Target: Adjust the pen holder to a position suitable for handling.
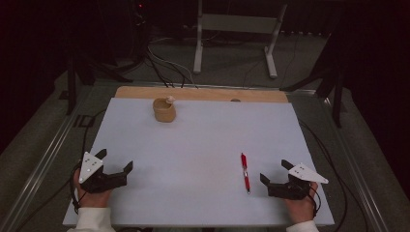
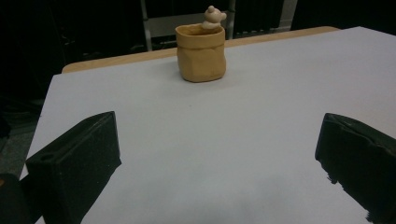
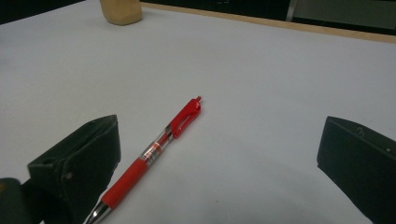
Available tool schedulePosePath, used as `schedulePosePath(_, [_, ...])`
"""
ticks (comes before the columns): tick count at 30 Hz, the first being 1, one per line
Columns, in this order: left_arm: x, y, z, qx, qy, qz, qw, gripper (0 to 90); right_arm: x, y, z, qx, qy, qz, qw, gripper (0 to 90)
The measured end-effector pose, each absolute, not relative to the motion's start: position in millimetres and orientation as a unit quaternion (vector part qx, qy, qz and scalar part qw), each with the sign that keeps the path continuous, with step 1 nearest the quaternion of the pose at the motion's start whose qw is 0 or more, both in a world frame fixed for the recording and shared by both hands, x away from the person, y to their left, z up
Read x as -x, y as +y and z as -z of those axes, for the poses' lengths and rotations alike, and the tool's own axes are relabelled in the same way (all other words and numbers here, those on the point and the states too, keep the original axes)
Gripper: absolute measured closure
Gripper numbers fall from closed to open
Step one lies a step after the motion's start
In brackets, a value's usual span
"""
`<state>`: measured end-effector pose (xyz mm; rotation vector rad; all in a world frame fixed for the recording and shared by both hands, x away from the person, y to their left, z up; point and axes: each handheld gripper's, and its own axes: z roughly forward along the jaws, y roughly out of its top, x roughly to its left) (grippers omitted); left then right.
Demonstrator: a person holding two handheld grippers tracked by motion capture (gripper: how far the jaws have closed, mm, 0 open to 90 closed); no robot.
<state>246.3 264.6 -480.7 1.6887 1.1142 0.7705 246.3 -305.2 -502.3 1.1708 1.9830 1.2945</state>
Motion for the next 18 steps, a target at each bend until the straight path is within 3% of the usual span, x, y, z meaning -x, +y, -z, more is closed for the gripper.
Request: schedulePosePath(18, [-249.4,263.7,480.5,-0.687,0.464,-0.309,0.467,0.5,-248.1,-305.5,502.3,-0.432,0.724,-0.477,0.25,0.1])
